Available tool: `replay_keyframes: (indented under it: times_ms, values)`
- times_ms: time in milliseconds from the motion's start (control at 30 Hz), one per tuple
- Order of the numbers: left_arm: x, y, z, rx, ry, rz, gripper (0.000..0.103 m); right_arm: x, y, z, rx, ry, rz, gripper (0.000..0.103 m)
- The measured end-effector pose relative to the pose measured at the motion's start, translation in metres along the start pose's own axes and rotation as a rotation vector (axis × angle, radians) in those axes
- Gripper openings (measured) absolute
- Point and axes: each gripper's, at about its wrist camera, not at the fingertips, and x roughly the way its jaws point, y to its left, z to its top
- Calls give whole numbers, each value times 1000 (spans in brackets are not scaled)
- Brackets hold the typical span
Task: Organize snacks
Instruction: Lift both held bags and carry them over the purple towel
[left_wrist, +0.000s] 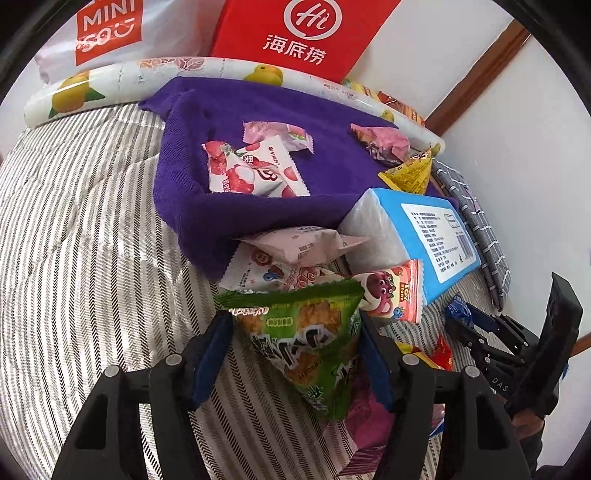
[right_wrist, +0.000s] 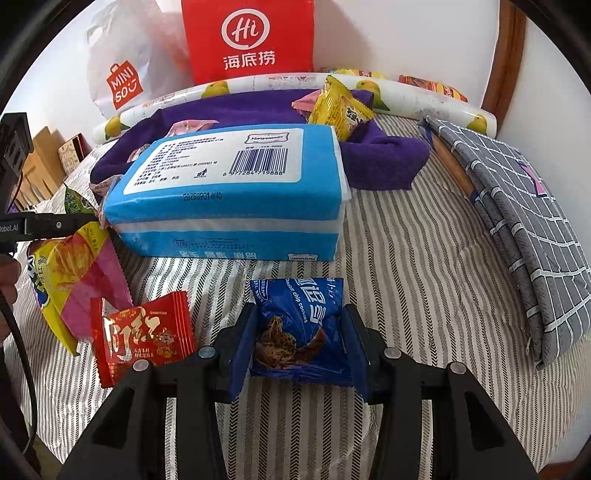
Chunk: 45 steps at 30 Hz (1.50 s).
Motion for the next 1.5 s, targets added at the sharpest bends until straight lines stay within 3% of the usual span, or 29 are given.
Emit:
replay_keyframes:
  times_ms: [133,400,567,700,1000,1500]
  values:
    - [-4,4,-1,-4,-3,-30,53,0,0,1,0,-1,0,45]
    - [-21,12,-1,-10,-48,-27,48,-4,2,4,-15,5,-5,44]
    - [-35,18,0,-24,-86,-22,47,-12,2,6,0,-10,7,44]
    - [-48,19,-1,-26,-139,33,47,-21,4,8,3,-23,4,44]
    - [-74,20,-3,-48,-180,-3,47,-39,13,9,-9,-55,6,44]
    - [-96,-8,3,5,-213,-41,46,-74,4,17,40,-134,55,44]
